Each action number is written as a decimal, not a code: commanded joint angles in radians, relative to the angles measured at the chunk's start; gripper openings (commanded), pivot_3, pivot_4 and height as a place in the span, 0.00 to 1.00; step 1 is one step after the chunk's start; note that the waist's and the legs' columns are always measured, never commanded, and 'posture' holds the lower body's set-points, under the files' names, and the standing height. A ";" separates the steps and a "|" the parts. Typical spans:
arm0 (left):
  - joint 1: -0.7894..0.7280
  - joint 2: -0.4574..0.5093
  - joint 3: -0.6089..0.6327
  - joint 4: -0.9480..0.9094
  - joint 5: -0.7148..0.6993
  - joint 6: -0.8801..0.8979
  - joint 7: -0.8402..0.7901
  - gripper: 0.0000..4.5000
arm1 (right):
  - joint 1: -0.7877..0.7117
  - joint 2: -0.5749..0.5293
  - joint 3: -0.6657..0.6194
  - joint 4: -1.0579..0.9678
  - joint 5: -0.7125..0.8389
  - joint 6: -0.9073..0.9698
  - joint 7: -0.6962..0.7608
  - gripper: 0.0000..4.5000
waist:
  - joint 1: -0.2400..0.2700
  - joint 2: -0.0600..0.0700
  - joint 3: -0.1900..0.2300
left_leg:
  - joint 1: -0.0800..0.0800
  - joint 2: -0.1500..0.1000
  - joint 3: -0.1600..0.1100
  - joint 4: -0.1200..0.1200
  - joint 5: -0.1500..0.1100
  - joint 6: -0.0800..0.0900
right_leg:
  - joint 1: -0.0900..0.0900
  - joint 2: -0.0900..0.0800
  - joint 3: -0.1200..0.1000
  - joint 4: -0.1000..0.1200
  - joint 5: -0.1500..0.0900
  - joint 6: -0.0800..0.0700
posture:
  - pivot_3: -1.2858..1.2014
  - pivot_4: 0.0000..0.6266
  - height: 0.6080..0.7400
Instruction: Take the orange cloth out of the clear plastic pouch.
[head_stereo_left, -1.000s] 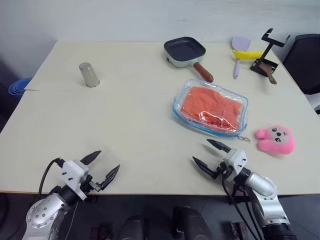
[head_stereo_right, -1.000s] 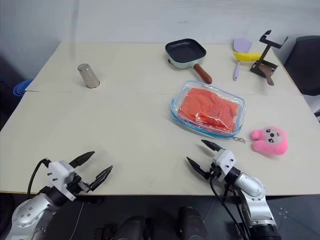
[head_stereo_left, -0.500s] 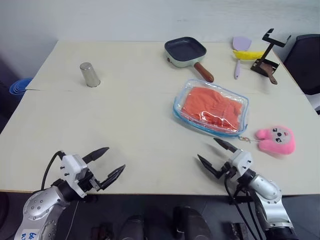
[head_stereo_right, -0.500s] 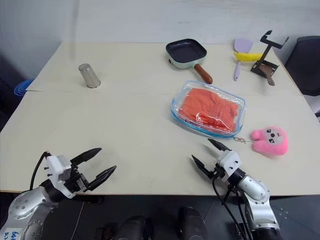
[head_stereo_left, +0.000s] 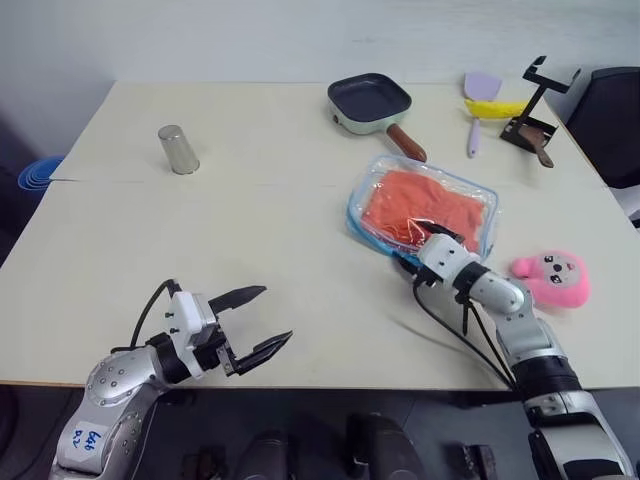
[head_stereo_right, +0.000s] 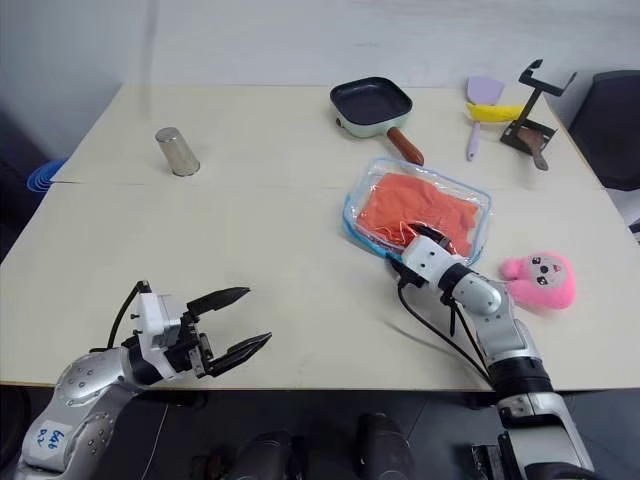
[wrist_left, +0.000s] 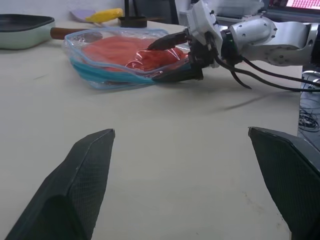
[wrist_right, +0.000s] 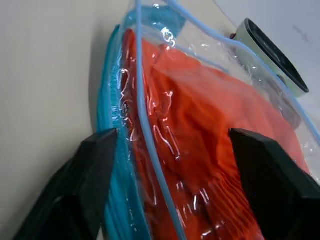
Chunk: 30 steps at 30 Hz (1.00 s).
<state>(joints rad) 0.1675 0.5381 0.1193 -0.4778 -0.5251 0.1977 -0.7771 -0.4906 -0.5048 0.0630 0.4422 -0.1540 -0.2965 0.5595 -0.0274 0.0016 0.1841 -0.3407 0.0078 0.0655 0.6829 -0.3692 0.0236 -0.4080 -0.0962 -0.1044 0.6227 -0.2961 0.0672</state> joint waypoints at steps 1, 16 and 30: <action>0.012 -0.001 0.031 -0.032 -0.007 -0.011 0.014 1.00 | -0.021 -0.017 0.010 0.011 0.016 0.049 0.045 0.48 | 0.000 0.000 0.000 | 0.000 0.000 0.000 0.000 0.000 0.000 | 0.000 0.000 0.000 0.000 0.000 0.000 | 0.52 0.24 1.00; 0.032 -0.004 0.048 -0.026 0.016 -0.031 0.023 1.00 | -0.028 -0.003 -0.061 -0.068 0.244 0.176 0.213 0.00 | 0.001 0.000 0.000 | -0.001 0.000 0.000 0.000 0.000 0.000 | 0.000 0.000 0.000 0.000 0.000 0.000 | 0.52 0.24 1.00; 0.000 -0.004 0.027 -0.009 0.027 -0.027 0.013 1.00 | -0.017 -0.055 0.042 -0.041 -0.016 0.094 0.044 0.73 | -0.001 0.000 0.000 | 0.000 0.000 0.000 0.000 0.000 -0.001 | -0.001 0.000 0.000 0.000 0.000 0.000 | 0.52 0.24 1.00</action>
<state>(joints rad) 0.1677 0.5310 0.1449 -0.4744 -0.4988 0.1844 -0.7599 -0.4991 -0.5408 0.1019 0.3713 -0.1295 -0.1981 0.6396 -0.0286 0.0018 0.1842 -0.3410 0.0079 0.0658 0.6828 -0.3692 0.0230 -0.4086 -0.0962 -0.1045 0.6229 -0.2960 0.0674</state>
